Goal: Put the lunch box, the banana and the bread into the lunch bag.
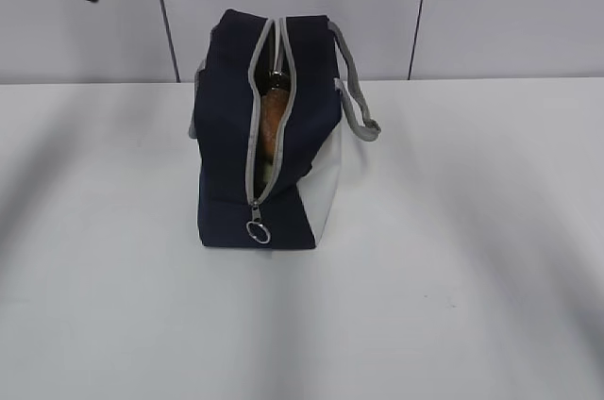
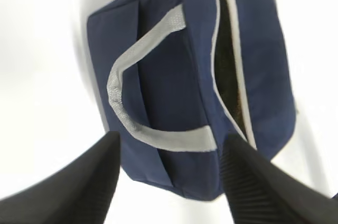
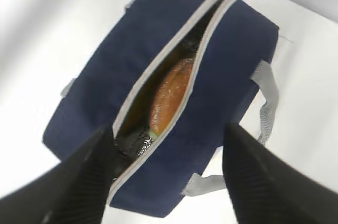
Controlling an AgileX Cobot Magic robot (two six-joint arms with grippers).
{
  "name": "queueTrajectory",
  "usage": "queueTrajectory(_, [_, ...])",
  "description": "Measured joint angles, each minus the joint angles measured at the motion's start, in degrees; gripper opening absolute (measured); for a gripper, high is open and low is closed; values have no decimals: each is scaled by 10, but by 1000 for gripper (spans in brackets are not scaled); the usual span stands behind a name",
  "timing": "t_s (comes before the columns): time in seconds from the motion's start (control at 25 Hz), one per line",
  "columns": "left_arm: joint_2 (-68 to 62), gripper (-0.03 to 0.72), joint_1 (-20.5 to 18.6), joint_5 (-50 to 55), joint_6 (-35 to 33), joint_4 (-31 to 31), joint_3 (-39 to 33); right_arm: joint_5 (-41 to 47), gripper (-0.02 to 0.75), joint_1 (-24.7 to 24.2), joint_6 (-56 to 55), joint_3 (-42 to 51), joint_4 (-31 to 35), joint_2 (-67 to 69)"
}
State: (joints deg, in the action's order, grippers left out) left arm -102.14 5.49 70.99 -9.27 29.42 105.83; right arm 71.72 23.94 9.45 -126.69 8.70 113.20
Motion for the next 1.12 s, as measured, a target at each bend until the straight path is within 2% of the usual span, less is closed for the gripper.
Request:
queueTrajectory(0.16, [57,428,1,4,10,-20,-2,0,427,46,9,36,-28,-41])
queueTrajectory(0.36, [111,428,2,7,11,-20,-49,2,415,72,30,104,-12,-93])
queueTrajectory(0.6, [141,426,2,7,11,-24,-125,-8,412,75,38,206,3,-162])
queueTrajectory(0.8, [145,424,2,8,11,-23,-145,-49,409,77,45,279,19,-197])
queueTrajectory(1.12, [149,414,2,7,11,-23,-145,-41,390,77,60,296,7,-193])
